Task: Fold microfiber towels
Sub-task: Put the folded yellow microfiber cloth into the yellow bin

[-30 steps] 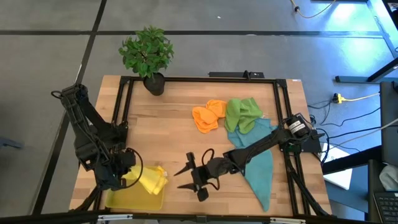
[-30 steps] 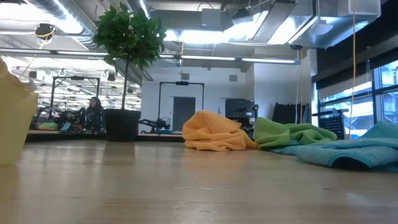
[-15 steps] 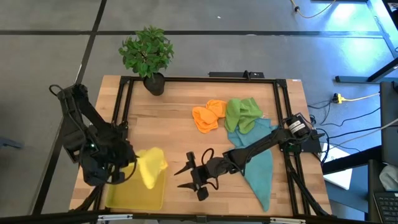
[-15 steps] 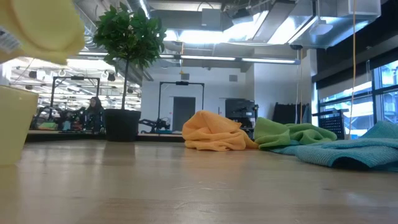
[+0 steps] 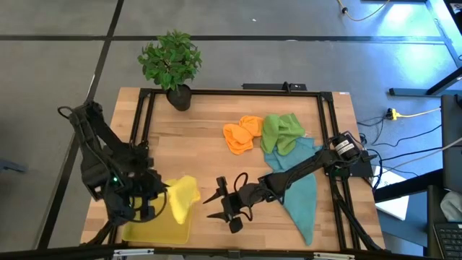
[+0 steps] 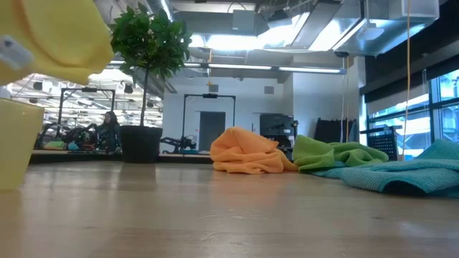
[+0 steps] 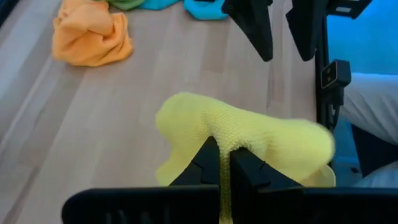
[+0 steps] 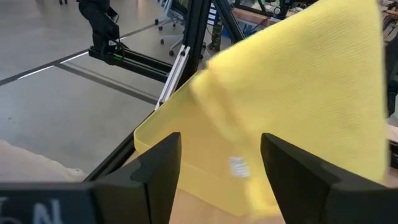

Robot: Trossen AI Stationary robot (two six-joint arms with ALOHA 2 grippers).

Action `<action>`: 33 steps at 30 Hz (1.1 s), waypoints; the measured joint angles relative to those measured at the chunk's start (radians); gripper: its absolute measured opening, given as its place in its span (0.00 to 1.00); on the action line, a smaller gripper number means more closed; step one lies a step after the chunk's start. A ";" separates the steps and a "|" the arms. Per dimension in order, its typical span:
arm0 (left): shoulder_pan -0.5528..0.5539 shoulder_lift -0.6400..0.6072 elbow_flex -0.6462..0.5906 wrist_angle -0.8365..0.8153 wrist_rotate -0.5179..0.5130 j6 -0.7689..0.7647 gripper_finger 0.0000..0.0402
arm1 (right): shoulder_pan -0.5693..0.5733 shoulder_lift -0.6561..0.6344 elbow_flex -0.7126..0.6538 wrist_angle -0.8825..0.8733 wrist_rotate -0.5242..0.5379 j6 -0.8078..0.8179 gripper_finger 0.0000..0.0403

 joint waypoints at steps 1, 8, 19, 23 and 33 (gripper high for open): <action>-0.001 0.012 0.000 0.005 0.004 0.000 0.00 | 0.000 0.000 0.000 0.000 0.000 0.000 0.55; -0.031 0.096 0.000 0.036 0.012 -0.040 0.00 | 0.000 0.000 0.000 0.000 0.000 -0.001 0.55; -0.091 0.250 -0.001 -0.068 0.249 -0.208 0.00 | 0.000 0.000 0.000 0.000 0.000 -0.001 0.55; -0.112 0.265 -0.001 -0.120 0.344 -0.279 0.00 | 0.000 0.000 0.000 0.000 0.000 -0.001 0.55; -0.068 0.259 0.172 -0.224 0.186 -0.208 0.00 | 0.011 0.000 -0.001 0.006 0.002 -0.115 0.55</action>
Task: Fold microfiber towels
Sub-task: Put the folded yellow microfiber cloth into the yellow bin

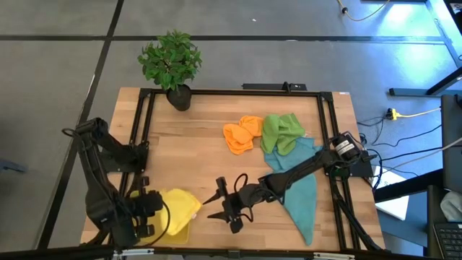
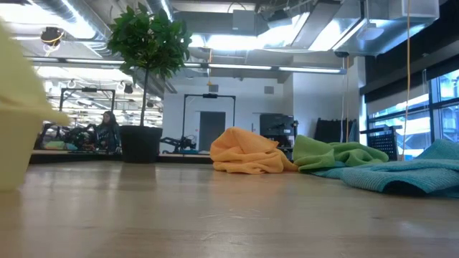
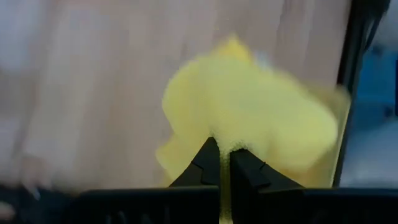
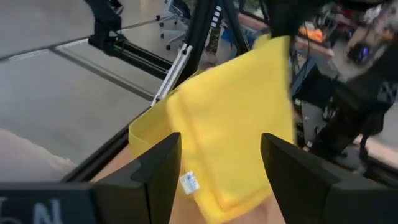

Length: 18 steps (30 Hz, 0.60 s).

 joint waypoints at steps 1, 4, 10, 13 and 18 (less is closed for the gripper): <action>0.011 -0.001 0.026 -0.011 -0.039 0.023 0.00 | 0.005 0.000 0.000 0.004 0.000 -0.022 0.55; 0.055 -0.002 0.093 -0.011 -0.139 0.099 0.00 | 0.021 0.000 0.000 0.007 0.014 -0.066 0.55; 0.175 -0.002 0.147 -0.007 -0.220 0.223 0.00 | 0.066 0.000 0.000 0.009 0.230 -0.182 0.55; 0.239 -0.002 0.147 -0.004 -0.243 0.252 0.00 | 0.097 0.000 0.000 0.033 0.364 -0.247 0.55; 0.327 -0.002 0.145 0.000 -0.267 0.290 0.00 | 0.133 0.000 0.000 0.040 0.533 -0.285 0.55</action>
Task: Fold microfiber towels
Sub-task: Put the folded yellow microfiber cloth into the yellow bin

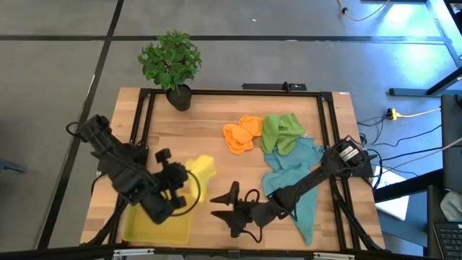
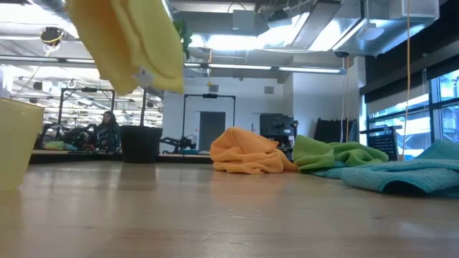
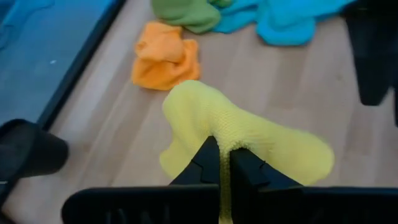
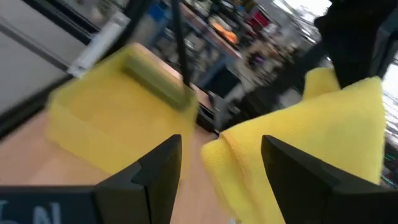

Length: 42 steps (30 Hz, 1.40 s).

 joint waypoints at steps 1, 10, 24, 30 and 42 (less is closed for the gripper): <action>0.013 0.000 0.000 0.000 -0.010 0.007 0.00 | 0.004 0.000 0.000 0.000 0.034 0.003 0.55; 0.134 0.000 0.000 0.025 -0.043 0.076 0.00 | -0.004 0.000 0.000 0.000 0.155 0.084 0.57; 0.242 0.000 0.000 0.089 -0.050 0.154 0.00 | -0.149 0.000 0.000 0.016 0.151 0.333 0.94; 0.257 0.000 -0.001 0.093 -0.063 0.155 0.00 | -0.176 0.000 0.000 0.037 0.307 0.352 0.95; 0.230 0.000 -0.001 0.093 -0.058 0.154 0.00 | -0.160 0.000 0.000 -0.104 0.439 0.401 0.70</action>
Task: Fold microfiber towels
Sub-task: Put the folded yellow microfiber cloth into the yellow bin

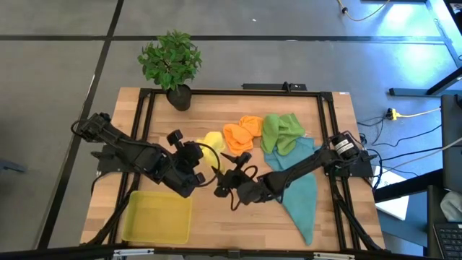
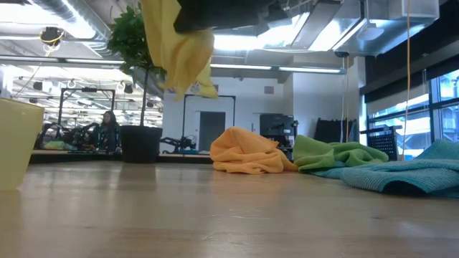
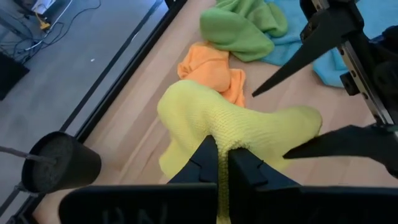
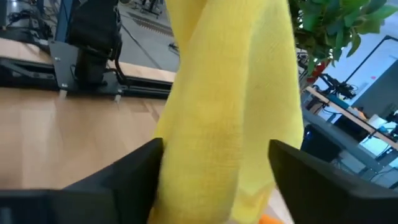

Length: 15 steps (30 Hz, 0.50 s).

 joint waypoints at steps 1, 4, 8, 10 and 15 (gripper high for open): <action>-0.001 0.000 0.000 0.000 0.004 -0.001 0.00 | 0.002 0.000 0.000 -0.008 0.000 0.001 0.66; -0.003 0.000 0.000 0.000 0.023 0.000 0.00 | 0.009 0.000 0.000 -0.021 0.000 -0.002 0.53; -0.015 0.000 0.000 -0.043 0.073 -0.001 0.00 | 0.026 0.000 0.000 -0.060 0.003 -0.006 0.31; -0.029 0.000 0.000 -0.082 0.113 -0.005 0.00 | 0.035 0.000 0.000 -0.066 0.000 -0.009 0.17; -0.090 0.000 0.000 -0.188 0.272 -0.047 0.00 | 0.057 0.000 0.000 -0.039 -0.120 -0.053 0.04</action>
